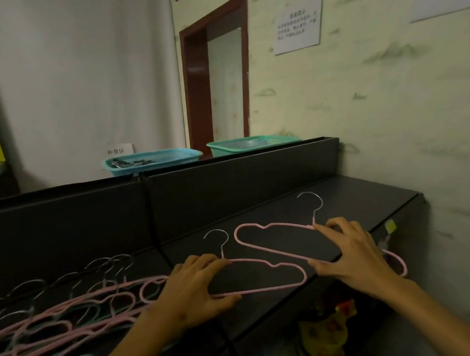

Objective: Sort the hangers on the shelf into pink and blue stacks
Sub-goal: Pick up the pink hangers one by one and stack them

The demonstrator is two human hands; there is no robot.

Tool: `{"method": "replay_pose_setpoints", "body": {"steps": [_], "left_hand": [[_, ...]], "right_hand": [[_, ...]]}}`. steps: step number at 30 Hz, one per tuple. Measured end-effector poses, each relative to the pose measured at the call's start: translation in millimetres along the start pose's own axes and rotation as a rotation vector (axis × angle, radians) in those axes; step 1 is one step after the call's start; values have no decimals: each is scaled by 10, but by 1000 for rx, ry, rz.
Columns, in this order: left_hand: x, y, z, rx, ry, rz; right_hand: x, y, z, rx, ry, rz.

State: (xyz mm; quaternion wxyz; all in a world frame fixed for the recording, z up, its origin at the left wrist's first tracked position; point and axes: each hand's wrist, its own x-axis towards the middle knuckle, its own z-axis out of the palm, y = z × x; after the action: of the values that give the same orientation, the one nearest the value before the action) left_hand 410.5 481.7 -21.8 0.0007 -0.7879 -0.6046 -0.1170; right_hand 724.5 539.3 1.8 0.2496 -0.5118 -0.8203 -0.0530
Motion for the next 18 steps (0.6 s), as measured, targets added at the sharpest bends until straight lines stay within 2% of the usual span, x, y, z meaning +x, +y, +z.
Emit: {"method": "replay_pose_setpoints", "body": {"steps": [10, 18], "left_hand": [[1465, 22, 351, -112, -85, 31], [2111, 72, 612, -135, -120, -41]], "right_hand": [[910, 902, 345, 0, -49, 16], [1384, 1475, 582, 28, -62, -13]]}}
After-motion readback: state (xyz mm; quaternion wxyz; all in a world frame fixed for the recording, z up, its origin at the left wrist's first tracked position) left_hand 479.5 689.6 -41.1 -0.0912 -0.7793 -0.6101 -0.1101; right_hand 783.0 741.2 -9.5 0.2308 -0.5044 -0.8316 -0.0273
